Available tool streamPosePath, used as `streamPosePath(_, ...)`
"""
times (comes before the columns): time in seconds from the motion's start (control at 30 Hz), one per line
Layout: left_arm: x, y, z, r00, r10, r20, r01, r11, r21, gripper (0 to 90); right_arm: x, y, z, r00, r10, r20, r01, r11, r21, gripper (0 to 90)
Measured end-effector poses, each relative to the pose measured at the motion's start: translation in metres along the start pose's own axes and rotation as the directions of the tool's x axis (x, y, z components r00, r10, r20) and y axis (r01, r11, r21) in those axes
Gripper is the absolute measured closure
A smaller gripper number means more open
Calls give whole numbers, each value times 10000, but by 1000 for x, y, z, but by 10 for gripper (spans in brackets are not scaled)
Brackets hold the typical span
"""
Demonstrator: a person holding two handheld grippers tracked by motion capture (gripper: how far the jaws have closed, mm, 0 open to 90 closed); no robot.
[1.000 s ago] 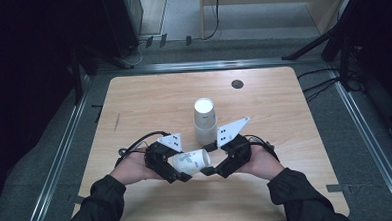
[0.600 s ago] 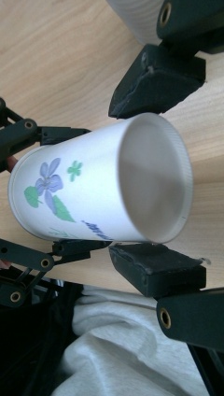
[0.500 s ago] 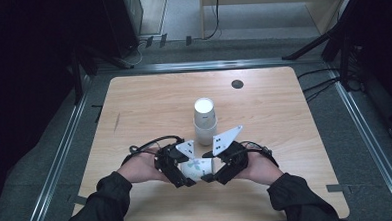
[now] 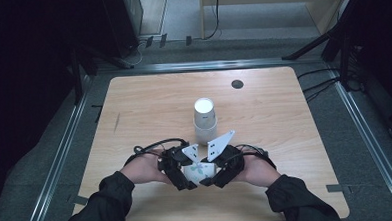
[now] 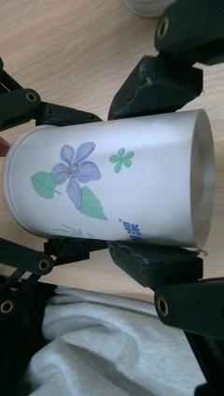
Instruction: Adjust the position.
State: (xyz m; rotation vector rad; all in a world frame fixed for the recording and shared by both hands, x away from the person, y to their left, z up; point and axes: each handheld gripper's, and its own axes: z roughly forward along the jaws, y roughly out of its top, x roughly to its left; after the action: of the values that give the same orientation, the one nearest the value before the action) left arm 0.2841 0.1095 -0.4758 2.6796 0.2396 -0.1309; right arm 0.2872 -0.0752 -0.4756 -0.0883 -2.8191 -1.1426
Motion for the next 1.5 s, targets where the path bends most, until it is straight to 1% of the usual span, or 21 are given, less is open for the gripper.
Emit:
streamPosePath(0.07,0,0,-2,10000,38,-49,-39,9998,-173,241,0,1,-2,10000,-3,34,3,10000,7,344)
streamPosePath(0.1,1,-1,-4,9998,-23,-218,12,9986,-520,201,0,2,-5,9998,-103,144,104,9999,-71,342)
streamPosePath(0.13,1,-1,-4,9998,-23,-218,12,9986,-520,160,0,2,-5,9998,-103,144,104,9999,-71,342)
streamPosePath(0.17,2,-2,-6,9997,-65,-252,48,9978,-658,160,0,2,-7,9998,-101,199,104,9999,-122,343)
streamPosePath(0.27,4,-4,-11,9997,-221,-99,210,9941,-1066,134,-2,1,-14,9995,-68,318,81,9991,-405,342)
streamPosePath(0.37,8,-7,-17,9991,-415,47,417,9865,-1581,134,-4,-1,-22,9992,86,396,-57,9974,-719,342)
streamPosePath(0.4,9,-7,-19,9989,-457,71,462,9846,-1687,134,-5,-2,-27,9989,184,431,-141,9949,-994,343)
streamPosePath(0.43,10,-8,-21,9986,-511,150,530,9812,-1854,134,-5,-2,-27,9989,184,431,-141,9949,-994,343)
streamPosePath(0.5,12,-10,-25,9978,-633,213,664,9737,-2178,135,-7,-2,-34,9984,375,423,-311,9895,-1413,343)
streamPosePath(0.67,13,-13,-32,9960,-831,317,886,9578,-2733,136,-9,-3,-42,9980,491,408,-410,9828,-1799,343)
streamPosePath(0.77,13,-15,-34,9926,-1060,587,1193,9397,-3204,146,-9,-4,-45,9978,525,393,-438,9795,-1967,343)
streamPosePath(0.8,13,-15,-36,9919,-1117,605,1254,9363,-3281,146,-10,-4,-46,9981,505,365,-421,9786,-2014,343)
streamPosePath(0.9,12,-17,-38,9885,-1307,756,1496,9164,-3712,146,-11,-2,-49,9984,544,165,-492,9718,-2307,343)
streamPosePath(1.0,11,-19,-41,9856,-1503,780,1691,8941,-4146,151,-11,-1,-49,9985,543,35,-519,9692,-2409,343)
streamPosePath(1.03,10,-20,-41,9831,-1585,912,1825,8838,-4308,151,-11,0,-49,9984,563,-28,-553,9686,-2422,343)
streamPosePath(1.1,9,-20,-43,9811,-1586,1111,1920,8717,-4509,151,-11,1,-47,9988,485,-106,-496,9693,-2409,343)
streamPosePath(1.27,6,-21,-45,9809,-1494,1243,1910,8586,-4758,151,-10,5,-43,9989,342,-322,-409,9703,-2383,343)
streamPosePath(1.3,5,-21,-45,9808,-1496,1251,1920,8538,-4840,152,-10,6,-42,9986,344,-409,-432,9696,-2408,342)
streamPosePath(1.33,5,-21,-45,9808,-1496,1251,1920,8538,-4840,157,-10,6,-42,9986,344,-409,-432,9696,-2408,342)
streamPosePath(1.47,4,-21,-46,9814,-1519,1170,1903,8468,-4968,170,-10,7,-40,9982,292,-520,-409,9695,-2415,342)
streamPosePath(1.5,4,-22,-46,9819,-1501,1158,1882,8453,-5000,195,-10,8,-40,9978,317,-574,-446,9700,-2390,342)
